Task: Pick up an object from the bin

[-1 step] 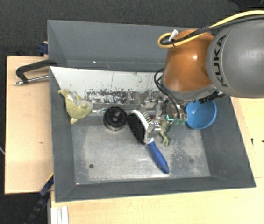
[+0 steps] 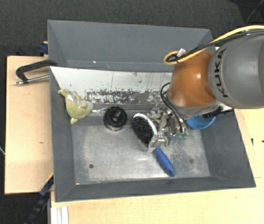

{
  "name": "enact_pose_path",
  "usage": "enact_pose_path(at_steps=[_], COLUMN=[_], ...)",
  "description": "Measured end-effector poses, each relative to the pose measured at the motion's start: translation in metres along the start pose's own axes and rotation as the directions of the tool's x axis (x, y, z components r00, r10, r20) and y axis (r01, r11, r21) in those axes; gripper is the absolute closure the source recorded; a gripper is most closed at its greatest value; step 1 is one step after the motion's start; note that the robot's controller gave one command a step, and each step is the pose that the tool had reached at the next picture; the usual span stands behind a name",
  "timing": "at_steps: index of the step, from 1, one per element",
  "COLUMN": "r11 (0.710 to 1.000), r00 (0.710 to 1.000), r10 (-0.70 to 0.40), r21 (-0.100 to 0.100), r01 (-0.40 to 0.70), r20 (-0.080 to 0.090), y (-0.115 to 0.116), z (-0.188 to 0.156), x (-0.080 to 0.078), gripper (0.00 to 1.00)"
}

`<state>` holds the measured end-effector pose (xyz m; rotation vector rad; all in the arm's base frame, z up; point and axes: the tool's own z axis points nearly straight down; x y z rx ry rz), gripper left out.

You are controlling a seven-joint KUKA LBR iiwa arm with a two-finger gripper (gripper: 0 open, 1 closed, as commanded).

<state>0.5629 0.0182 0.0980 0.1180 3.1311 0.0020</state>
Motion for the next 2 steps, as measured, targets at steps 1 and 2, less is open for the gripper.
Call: enact_pose_path(at_steps=[1,2], r11=[1.000,1.000], r00=[1.000,1.000], r10=[-0.002,-0.015], r21=[-0.004,0.003], r01=[0.002,0.015], r20=[0.004,0.006], y=[0.003,-0.051], z=[-0.003,-0.112], x=[-0.001,-0.007], gripper=[1.00,1.00])
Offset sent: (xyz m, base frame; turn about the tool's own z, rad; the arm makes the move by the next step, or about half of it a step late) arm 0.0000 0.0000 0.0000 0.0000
